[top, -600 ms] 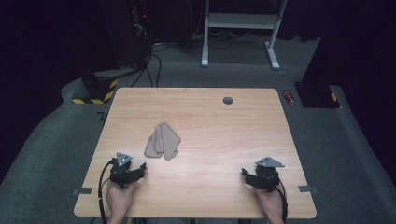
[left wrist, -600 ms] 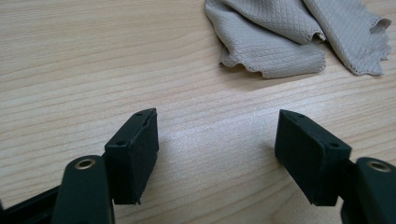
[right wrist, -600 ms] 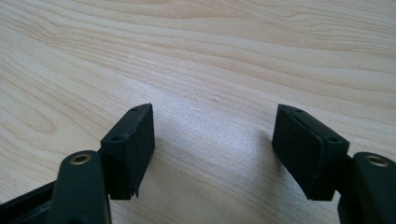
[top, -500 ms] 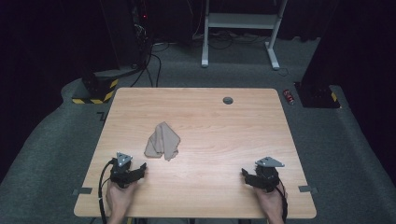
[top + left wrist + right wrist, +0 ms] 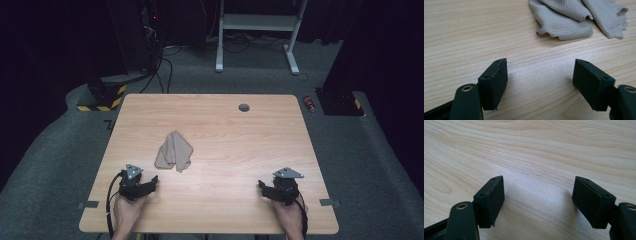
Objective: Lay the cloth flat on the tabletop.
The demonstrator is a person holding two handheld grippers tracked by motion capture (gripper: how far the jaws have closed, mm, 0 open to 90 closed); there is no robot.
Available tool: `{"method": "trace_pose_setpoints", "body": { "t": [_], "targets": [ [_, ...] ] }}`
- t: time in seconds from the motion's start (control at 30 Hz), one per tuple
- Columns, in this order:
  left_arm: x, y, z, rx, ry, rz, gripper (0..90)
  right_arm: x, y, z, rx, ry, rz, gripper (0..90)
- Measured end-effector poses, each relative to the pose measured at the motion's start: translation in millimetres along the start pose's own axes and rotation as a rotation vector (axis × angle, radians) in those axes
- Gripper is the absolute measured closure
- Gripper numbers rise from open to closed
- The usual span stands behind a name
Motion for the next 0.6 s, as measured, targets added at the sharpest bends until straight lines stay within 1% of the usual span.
{"method": "trace_pose_setpoints", "body": {
  "t": [0.13,0.2,0.23,0.3,0.37,0.43,0.5,0.57,0.6],
  "targets": [
    [-0.1,1.6,-2.7,0.004,-0.019,0.015,30.9,0.0,0.0,-0.1,0.001,-0.001,0.001,25.8],
    [-0.3,2.0,-3.7,0.004,-0.017,0.019,30.6,0.1,0.2,-0.1,-0.001,0.0,0.001,25.8],
    [-0.9,2.1,-6.1,-0.01,-0.01,0.032,30.3,0.1,0.2,-0.1,-0.001,0.0,0.001,25.8],
    [-1.8,3.3,-9.4,-0.024,-0.004,0.046,30.0,0.1,0.2,-0.1,-0.001,0.0,0.001,25.8],
    [-2.1,3.6,-10.8,-0.02,0.0,0.048,29.6,0.0,0.1,-0.1,0.0,-0.001,0.001,25.8],
    [-3.6,5.4,-16.2,-0.018,0.007,0.062,29.2,0.1,0.2,-0.1,-0.001,0.0,0.001,25.8],
    [-3.8,5.8,-17.3,-0.022,0.01,0.065,29.0,0.1,0.2,-0.1,-0.002,0.0,0.001,25.8],
    [-3.7,6.6,-21.5,-0.031,0.013,0.08,28.5,0.0,0.1,-0.1,0.0,0.0,0.001,25.8],
    [-3.5,6.8,-23.2,-0.028,0.012,0.085,28.3,0.0,0.1,-0.1,0.001,-0.001,0.001,25.8]
  ]
}}
Point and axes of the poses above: each handheld gripper's, and its own axes: x roughly forward along the jaws, z roughly out of its underside, y roughly to its right, the point moved 3 cm from there along x, roughly forward along the jaws, and after that the axes turned 7 degrees about y, right-handed, at the moved point
